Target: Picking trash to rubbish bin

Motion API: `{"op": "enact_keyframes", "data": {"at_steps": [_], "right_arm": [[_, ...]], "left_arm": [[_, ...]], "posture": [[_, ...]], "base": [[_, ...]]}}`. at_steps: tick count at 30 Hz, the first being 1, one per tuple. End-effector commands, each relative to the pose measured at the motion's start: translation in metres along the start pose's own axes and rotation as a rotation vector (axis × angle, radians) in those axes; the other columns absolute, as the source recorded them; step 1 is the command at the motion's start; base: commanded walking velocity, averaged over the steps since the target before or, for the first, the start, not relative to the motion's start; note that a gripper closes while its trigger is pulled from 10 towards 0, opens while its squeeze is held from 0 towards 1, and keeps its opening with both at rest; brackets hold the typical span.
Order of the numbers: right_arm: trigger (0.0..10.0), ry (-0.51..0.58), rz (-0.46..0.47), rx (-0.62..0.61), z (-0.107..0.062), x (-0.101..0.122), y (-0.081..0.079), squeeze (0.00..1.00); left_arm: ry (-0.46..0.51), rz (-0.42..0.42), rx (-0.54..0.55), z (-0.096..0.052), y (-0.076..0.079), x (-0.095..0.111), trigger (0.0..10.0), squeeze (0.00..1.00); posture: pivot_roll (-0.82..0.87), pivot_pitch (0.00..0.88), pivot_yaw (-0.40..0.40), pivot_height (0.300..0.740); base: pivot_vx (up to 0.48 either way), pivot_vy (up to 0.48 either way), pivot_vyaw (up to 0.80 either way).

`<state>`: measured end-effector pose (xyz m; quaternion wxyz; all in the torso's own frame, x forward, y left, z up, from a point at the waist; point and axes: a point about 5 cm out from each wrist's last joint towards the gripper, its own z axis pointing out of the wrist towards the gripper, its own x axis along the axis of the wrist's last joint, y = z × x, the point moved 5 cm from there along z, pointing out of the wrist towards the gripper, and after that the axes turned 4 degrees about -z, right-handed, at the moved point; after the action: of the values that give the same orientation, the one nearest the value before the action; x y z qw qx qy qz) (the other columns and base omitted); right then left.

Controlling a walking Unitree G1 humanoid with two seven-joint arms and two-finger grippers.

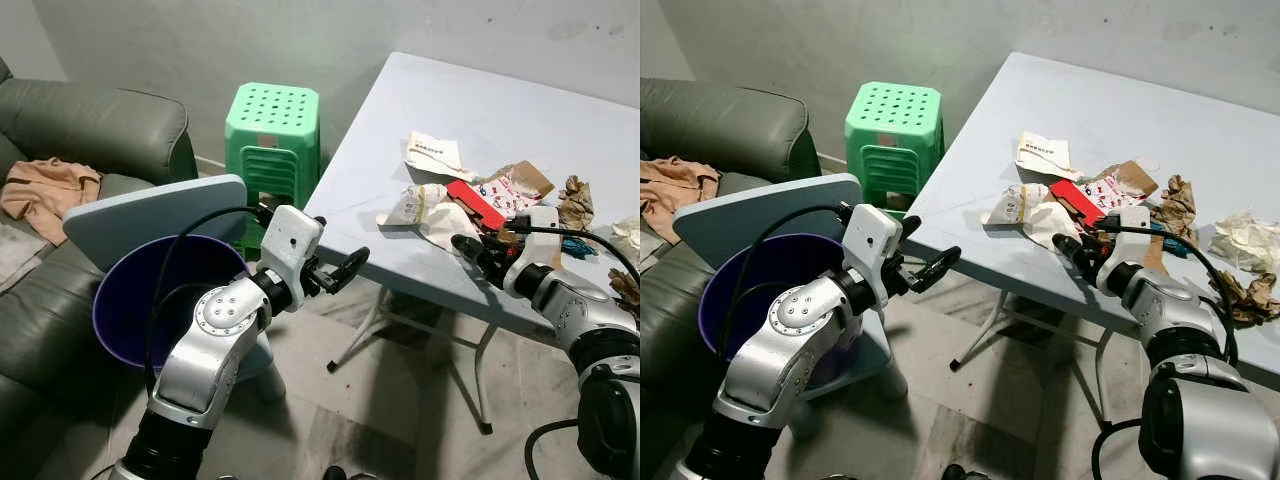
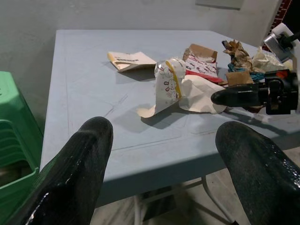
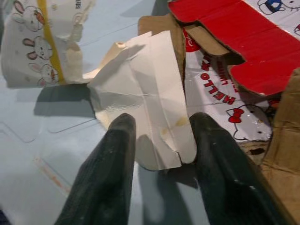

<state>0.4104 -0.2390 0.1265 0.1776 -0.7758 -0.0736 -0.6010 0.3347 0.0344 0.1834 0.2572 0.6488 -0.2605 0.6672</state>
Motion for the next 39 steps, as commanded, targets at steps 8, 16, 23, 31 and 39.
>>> {"op": "enact_keyframes", "data": {"at_steps": [8,16,23,31,39], "right_arm": [[0.0,0.034,0.004,-0.009,-0.004,0.015,0.007,0.00],[0.0,0.048,0.008,0.006,-0.003,0.020,0.005,0.00],[0.0,0.056,0.012,0.027,-0.003,0.021,0.003,0.00],[10.0,0.146,-0.044,0.085,-0.001,0.037,-0.007,0.00],[10.0,0.241,-0.125,0.141,0.000,0.061,-0.020,0.00]], "left_arm": [[0.016,-0.001,-0.001,0.001,0.000,0.006,10.0,0.00],[0.021,-0.002,0.005,0.002,-0.003,0.008,10.0,0.00],[0.028,-0.004,0.012,0.003,-0.006,0.010,10.0,0.00],[0.047,0.008,0.034,0.001,-0.024,0.019,10.0,0.00],[0.061,0.083,0.061,-0.003,-0.050,0.031,10.0,0.00]], "posture": [[0.10,0.194,-0.103,0.740],[0.10,0.183,-0.104,0.740],[0.10,0.174,-0.106,0.740],[0.10,0.154,-0.108,0.740],[0.10,0.129,-0.111,0.740]], "base": [[0.000,0.000,0.00],[0.000,0.000,0.00],[0.000,0.000,0.00],[0.000,0.000,0.00],[0.000,0.000,0.00]]}}
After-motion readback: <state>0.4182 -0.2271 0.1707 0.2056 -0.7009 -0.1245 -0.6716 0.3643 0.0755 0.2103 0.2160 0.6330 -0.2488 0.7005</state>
